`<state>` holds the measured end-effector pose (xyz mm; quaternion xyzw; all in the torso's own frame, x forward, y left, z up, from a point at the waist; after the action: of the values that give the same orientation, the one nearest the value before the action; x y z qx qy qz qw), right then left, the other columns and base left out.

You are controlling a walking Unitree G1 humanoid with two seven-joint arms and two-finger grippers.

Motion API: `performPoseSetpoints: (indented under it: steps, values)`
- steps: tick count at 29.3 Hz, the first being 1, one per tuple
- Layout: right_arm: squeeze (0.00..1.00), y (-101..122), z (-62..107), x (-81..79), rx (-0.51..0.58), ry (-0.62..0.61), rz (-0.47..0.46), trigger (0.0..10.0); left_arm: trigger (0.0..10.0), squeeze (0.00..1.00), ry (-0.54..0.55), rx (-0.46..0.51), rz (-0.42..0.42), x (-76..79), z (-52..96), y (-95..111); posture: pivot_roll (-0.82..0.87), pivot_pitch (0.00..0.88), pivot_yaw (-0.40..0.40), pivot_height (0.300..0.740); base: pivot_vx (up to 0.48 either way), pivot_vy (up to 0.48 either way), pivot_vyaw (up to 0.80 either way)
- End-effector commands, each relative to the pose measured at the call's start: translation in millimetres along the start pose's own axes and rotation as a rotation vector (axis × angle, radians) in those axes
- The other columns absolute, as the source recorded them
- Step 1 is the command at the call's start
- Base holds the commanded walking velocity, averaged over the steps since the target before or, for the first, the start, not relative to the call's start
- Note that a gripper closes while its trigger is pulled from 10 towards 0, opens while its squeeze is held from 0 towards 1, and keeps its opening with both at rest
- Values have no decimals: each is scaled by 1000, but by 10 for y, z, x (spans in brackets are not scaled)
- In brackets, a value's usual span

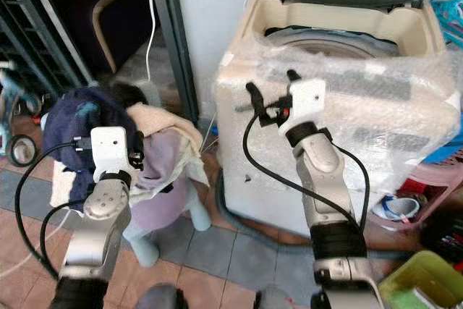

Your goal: Clothes washing

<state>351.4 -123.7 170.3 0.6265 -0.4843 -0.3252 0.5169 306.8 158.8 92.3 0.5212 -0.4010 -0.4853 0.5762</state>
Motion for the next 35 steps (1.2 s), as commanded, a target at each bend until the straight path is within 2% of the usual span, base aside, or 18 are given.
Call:
performPoseSetpoints:
  steps: [1, 8, 15, 18, 19, 20, 35]
  values:
    - [1000, 27, 33, 37, 2, -21, 24, 10000, 10000, 0, -20, 36, 10, 81, 2, 39, -30, 19, 71, 740, 0, 0, 800]
    - [1000, 46, 43, -44, -3, 5, 37, 10000, 10000, 0, -66, 83, 40, 131, 26, 121, -19, 28, 53, 740, 0, 0, 800]
    - [1000, 45, -13, -94, -9, 18, 44, 10000, 10000, 0, -36, 97, 30, 62, 32, 128, -5, 43, 45, 740, 0, 0, 777]
    - [1000, 46, -35, -130, -13, 24, 42, 10000, 10000, 0, -37, 103, 33, 44, 39, 129, -2, 46, 44, 740, 0, 0, 0]
    - [157, 30, -35, -135, -23, 20, 47, 10000, 10000, 0, -42, 106, 38, 45, 40, 133, 0, 48, 44, 740, 0, 0, 0]
    - [0, -2, -29, -148, -39, 19, 58, 10000, 10000, 0, -53, 114, 44, 51, 42, 141, -1, 50, 44, 740, 244, 0, 0]
    - [0, -258, 129, -262, -141, 55, 59, 10000, 10000, 0, -80, 107, 57, 98, 54, 117, -12, 62, 42, 740, 433, 0, 0]
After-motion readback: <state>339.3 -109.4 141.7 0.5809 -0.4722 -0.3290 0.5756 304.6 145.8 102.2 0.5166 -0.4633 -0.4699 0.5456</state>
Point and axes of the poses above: a point about 5 cm out from each wrist's last joint towards the gripper, its own z axis pointing back from the gripper into the wrist, its own y axis along the axis of the wrist's last joint, x = y × z, the point moved 3 cm from there along -z, pointing out of the wrist towards the gripper, and after that the axes turned 3 degrees about z, right-handed, at the moved point
